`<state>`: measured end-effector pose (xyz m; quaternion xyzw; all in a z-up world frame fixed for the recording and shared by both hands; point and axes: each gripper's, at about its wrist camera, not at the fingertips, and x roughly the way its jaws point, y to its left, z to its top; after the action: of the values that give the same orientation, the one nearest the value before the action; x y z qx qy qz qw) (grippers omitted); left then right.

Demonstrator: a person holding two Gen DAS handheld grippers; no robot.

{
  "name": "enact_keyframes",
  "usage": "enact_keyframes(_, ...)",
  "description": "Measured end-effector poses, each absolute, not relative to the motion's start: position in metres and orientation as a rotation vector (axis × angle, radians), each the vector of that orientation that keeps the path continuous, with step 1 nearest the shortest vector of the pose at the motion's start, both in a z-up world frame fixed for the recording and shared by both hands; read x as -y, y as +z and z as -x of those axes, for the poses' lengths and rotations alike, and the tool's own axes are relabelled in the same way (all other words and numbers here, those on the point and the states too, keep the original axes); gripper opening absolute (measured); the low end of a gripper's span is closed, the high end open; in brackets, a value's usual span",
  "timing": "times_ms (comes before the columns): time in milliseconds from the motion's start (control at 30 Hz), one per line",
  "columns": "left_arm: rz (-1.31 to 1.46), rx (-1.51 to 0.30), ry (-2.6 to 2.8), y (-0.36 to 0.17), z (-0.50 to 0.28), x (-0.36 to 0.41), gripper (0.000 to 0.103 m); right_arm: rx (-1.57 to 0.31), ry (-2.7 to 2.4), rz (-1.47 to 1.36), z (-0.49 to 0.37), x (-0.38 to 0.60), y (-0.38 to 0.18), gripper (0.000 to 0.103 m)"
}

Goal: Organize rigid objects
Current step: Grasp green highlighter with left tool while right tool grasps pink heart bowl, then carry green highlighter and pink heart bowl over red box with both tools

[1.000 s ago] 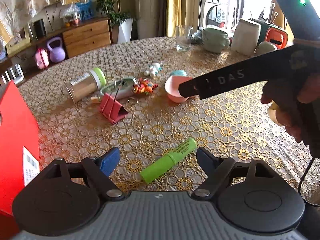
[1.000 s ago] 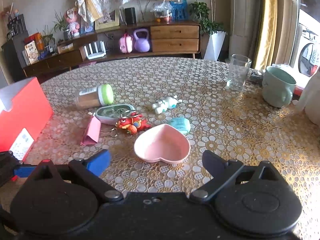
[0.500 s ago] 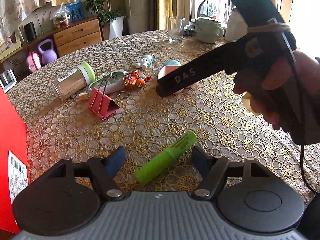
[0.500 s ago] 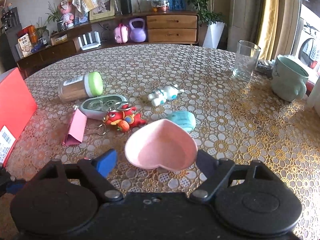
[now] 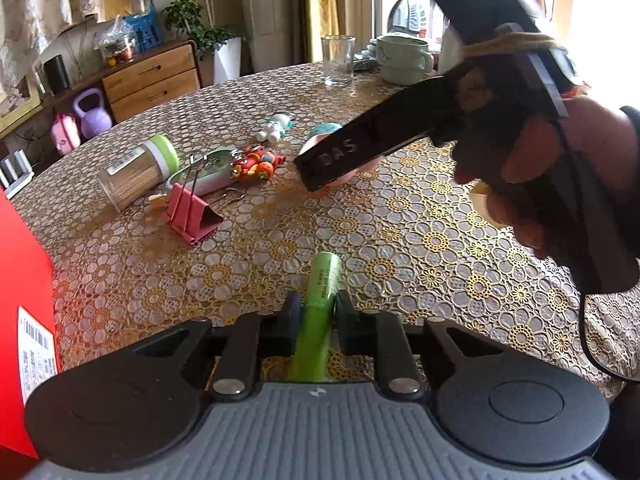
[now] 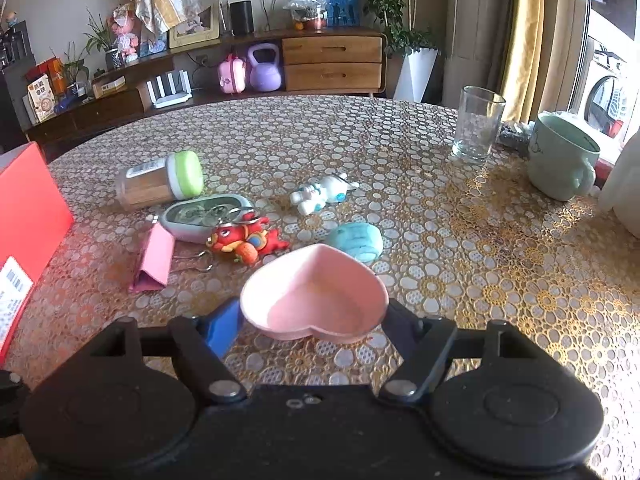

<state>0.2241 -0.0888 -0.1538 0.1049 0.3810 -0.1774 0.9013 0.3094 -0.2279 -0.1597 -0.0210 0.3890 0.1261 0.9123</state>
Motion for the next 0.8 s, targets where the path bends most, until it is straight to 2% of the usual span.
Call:
enact_keyframes(333, -0.141, -0.815, -0.296, -0.138, -0.217, 0.069, 0.016, -0.760, 0.341, 0.038, -0.257, 0.229, -0.130, 0.075)
enact_keyframes(800, -0.062, -0.744, -0.219, -0.086, -0.178, 0.041, 0.016, -0.704, 0.411, 0.069, -0.189, 0.220, -0.079, 0.075)
